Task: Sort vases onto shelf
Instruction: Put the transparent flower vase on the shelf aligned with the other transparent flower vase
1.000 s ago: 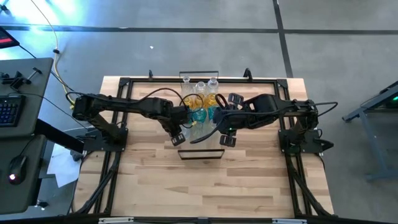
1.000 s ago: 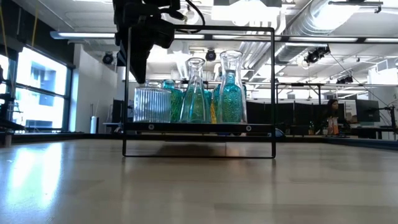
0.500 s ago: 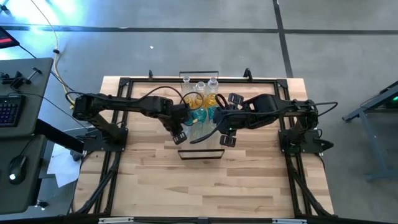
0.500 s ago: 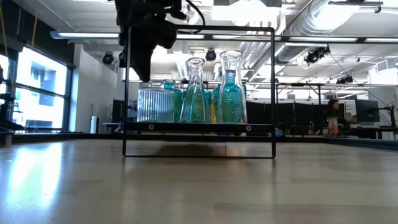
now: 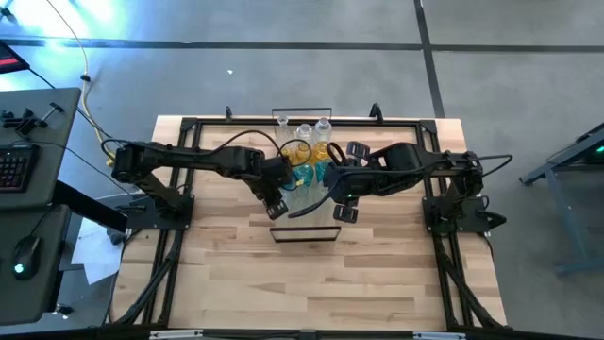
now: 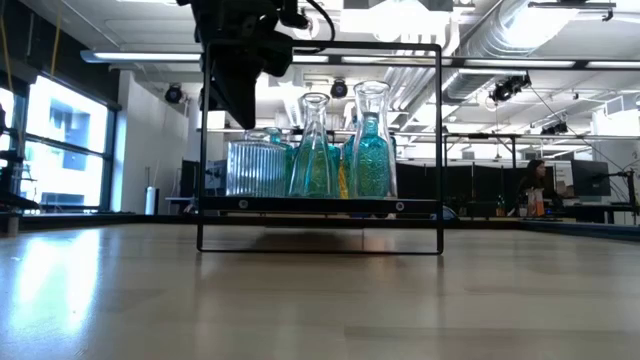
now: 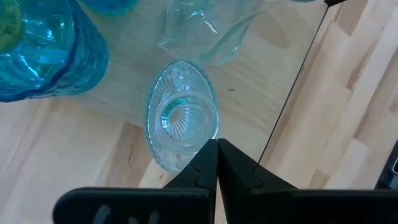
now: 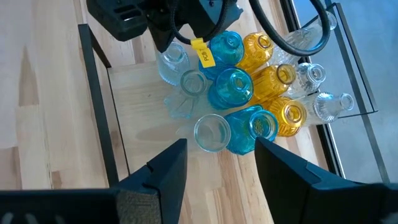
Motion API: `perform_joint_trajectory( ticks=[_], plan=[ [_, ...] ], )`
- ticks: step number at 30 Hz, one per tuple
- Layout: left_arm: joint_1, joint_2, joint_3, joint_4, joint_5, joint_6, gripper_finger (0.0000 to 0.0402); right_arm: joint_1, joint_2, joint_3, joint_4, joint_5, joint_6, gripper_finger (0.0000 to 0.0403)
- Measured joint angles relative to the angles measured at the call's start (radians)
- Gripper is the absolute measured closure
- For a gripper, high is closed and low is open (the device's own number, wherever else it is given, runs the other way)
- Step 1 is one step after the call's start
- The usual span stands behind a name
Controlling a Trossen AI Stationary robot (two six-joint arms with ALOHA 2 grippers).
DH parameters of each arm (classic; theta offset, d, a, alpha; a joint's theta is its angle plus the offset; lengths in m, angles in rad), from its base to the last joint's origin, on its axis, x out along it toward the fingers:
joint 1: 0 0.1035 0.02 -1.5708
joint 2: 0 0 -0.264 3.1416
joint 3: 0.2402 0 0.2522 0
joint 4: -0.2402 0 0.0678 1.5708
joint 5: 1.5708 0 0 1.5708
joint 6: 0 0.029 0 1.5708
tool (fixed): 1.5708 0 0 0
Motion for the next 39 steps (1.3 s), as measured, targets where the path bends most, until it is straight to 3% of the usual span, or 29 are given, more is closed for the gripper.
perform_joint_trajectory(
  ticks=[26,33,39],
  plan=[
    [0.016,-0.008,0.004,0.072,-0.031,-0.052,0.0401,0.000,0.000,0.000,0.000,0.000,-0.001,0.0233],
    [0.016,-0.064,0.046,-0.035,-0.121,-0.004,0.0401,0.000,0.000,0.000,0.000,0.000,-0.001,0.0233],
    [0.023,-0.073,0.012,-0.167,-0.179,0.061,0.0401,0.000,0.000,0.000,0.000,0.000,-0.001,0.0233]
  ],
)
